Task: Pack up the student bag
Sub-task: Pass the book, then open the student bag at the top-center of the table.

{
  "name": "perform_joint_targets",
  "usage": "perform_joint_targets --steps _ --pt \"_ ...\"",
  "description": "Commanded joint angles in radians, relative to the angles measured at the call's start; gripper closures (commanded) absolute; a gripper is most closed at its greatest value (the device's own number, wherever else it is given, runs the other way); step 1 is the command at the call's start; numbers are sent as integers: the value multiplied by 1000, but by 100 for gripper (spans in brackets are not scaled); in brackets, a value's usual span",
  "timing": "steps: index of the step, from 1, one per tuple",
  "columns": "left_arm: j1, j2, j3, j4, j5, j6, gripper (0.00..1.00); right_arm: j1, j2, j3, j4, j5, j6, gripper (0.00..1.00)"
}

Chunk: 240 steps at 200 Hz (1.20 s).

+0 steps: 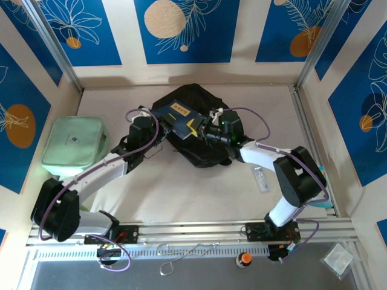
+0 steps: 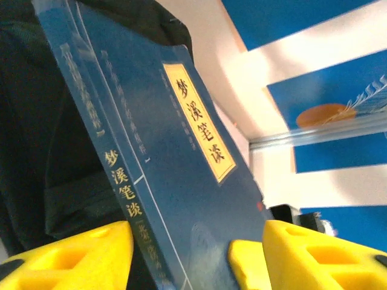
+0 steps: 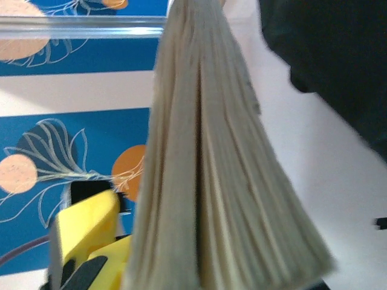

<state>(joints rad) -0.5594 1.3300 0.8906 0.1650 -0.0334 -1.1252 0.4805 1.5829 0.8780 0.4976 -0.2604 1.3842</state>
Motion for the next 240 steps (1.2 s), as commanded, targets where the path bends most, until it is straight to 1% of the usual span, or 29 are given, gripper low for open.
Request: perform_joint_targets --steps 1,12,33,54,69,91,112,138,165,191,206,226,240 --pt "-17 29 115 -198 86 257 34 -48 -134 49 -280 37 -200 98" --pt "-22 54 136 -230 122 322 31 -80 -172 64 -376 62 -272 98" --pt "-48 106 179 -271 182 423 28 -145 -256 49 -485 110 -350 98" --pt "-97 180 260 -346 204 513 25 -215 -325 57 -627 165 -403 98" --pt "-139 244 327 -409 216 575 24 -269 -367 50 -690 178 -423 98" --pt "-196 331 407 -483 196 653 24 -357 -418 29 -754 171 -431 98" --pt "-241 404 467 -507 187 712 26 -429 -464 -4 -775 149 -433 98" --pt "-291 493 557 -550 176 779 29 -495 -502 -22 -807 124 -452 98" --pt "-337 597 668 -613 170 851 34 -535 -509 -18 -838 104 -465 98" --pt "-358 697 790 -693 174 885 44 -542 -506 -22 -838 96 -463 98" --pt "-360 740 841 -719 203 887 50 -545 -507 -25 -838 93 -462 98" --pt "-361 778 876 -730 228 888 59 -549 -509 -23 -849 83 -475 98" --pt "-361 792 886 -728 229 893 63 -554 -508 -20 -850 68 -485 98"
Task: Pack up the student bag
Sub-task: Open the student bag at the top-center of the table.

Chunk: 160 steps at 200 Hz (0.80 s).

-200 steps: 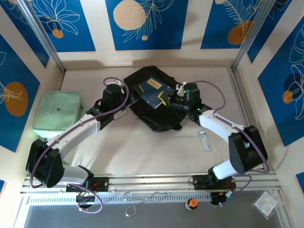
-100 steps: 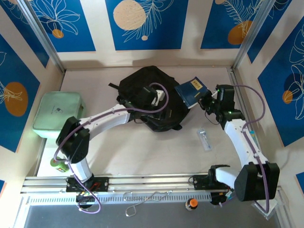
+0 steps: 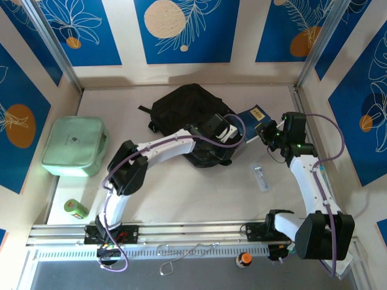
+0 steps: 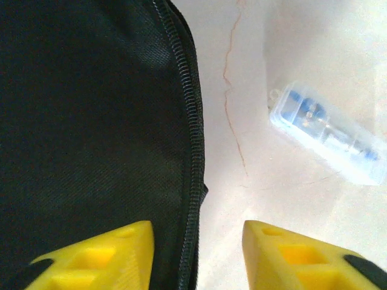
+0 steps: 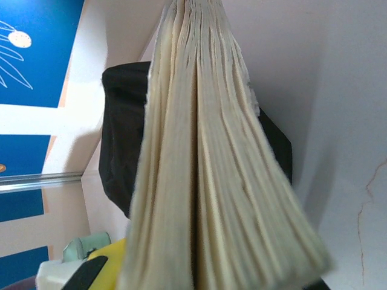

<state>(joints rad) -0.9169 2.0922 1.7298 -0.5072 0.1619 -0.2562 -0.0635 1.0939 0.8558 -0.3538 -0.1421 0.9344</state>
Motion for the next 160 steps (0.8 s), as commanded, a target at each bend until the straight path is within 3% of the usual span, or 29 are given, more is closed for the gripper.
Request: perform_joint_targets --steps 1,62,160 --pt "-4 31 48 -56 33 24 63 -10 -18 2 1 -52 -35 98" --pt "-4 68 100 -80 -6 27 72 -15 -15 6 -14 -55 -46 98" --pt "-2 55 97 -76 19 26 92 -28 -42 15 -102 59 -80 98"
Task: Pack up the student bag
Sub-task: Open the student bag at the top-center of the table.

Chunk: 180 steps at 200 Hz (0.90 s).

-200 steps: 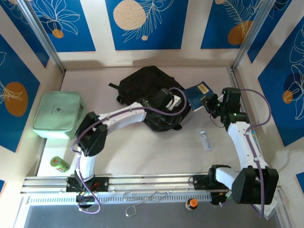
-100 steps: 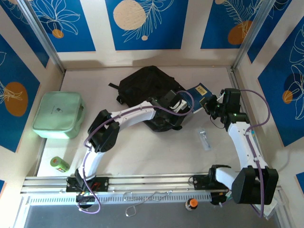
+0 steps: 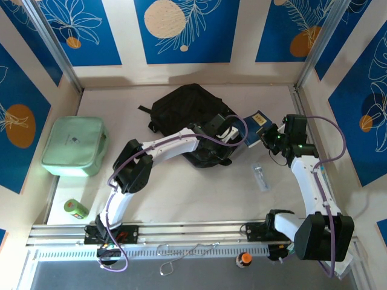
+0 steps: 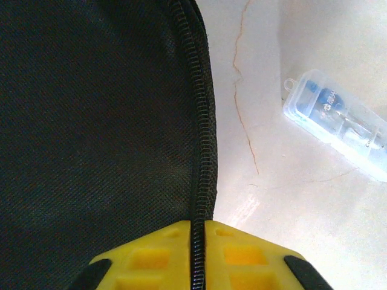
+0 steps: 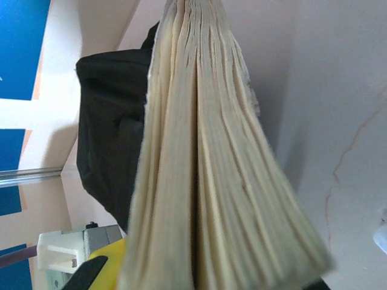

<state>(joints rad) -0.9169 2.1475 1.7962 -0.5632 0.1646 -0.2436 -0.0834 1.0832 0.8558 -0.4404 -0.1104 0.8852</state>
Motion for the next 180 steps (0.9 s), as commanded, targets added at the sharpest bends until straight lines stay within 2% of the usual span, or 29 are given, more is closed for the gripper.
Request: perform_joint_targets --steps 1,47,121,148,164,180 --pt "-2 -1 31 -20 17 13 92 -9 -31 15 -16 27 -32 98" --pt "4 -60 13 -15 -5 48 100 -21 -45 23 -35 38 -45 98" --pt "30 -215 -65 28 -146 48 100 -72 -121 123 -159 86 -154 98" --pt "36 -311 -156 146 -316 18 100 -47 -173 106 -166 108 -144 98" --pt "36 -368 -224 235 -342 25 100 -23 -215 84 -153 143 -135 98" --pt "36 -409 -274 308 -336 31 100 -6 -223 72 -146 127 -122 98"
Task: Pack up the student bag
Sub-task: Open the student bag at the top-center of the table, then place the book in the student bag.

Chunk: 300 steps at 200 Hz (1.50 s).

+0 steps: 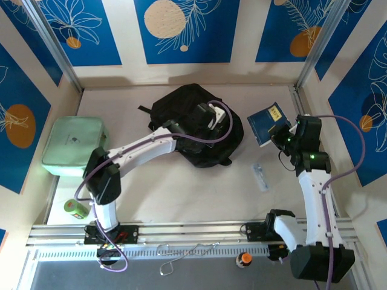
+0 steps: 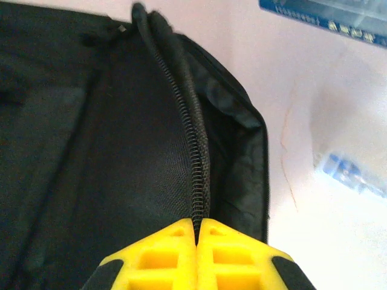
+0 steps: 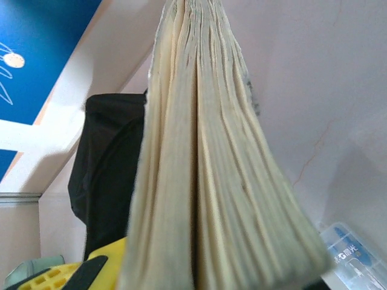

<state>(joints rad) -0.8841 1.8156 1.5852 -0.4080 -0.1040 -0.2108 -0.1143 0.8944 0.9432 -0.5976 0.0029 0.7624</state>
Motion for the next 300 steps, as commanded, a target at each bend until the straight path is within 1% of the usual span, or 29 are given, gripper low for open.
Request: perform_joint_targets --steps 1,23,57,85,101,131,190,226,264,286,300 --pt "4 -79 -65 155 -67 -2 100 26 -33 -16 11 12 2 98" --pt "3 -103 -89 210 -22 10 100 81 0 -34 24 -13 39 98" --pt "4 -130 -115 275 26 19 100 212 58 -70 80 -7 106 98" --pt "3 -144 -122 290 40 16 100 267 119 -115 197 -106 187 98" --pt "4 -144 -119 289 59 15 100 289 148 -149 311 -170 220 97" --pt "3 -153 -123 294 93 10 100 312 195 -172 441 -217 259 96" --pt "4 -168 -137 312 122 -2 100 339 344 -172 569 -259 363 97" --pt "4 -174 -143 313 125 -9 100 369 452 -141 613 -252 373 97" --pt "4 -176 -149 321 124 -16 100 403 604 -85 659 -189 383 97" --pt "4 -173 -150 322 123 -26 100 410 726 -57 748 -169 438 97" --pt "4 -173 -146 319 119 -31 100 415 799 -47 810 -172 508 96"
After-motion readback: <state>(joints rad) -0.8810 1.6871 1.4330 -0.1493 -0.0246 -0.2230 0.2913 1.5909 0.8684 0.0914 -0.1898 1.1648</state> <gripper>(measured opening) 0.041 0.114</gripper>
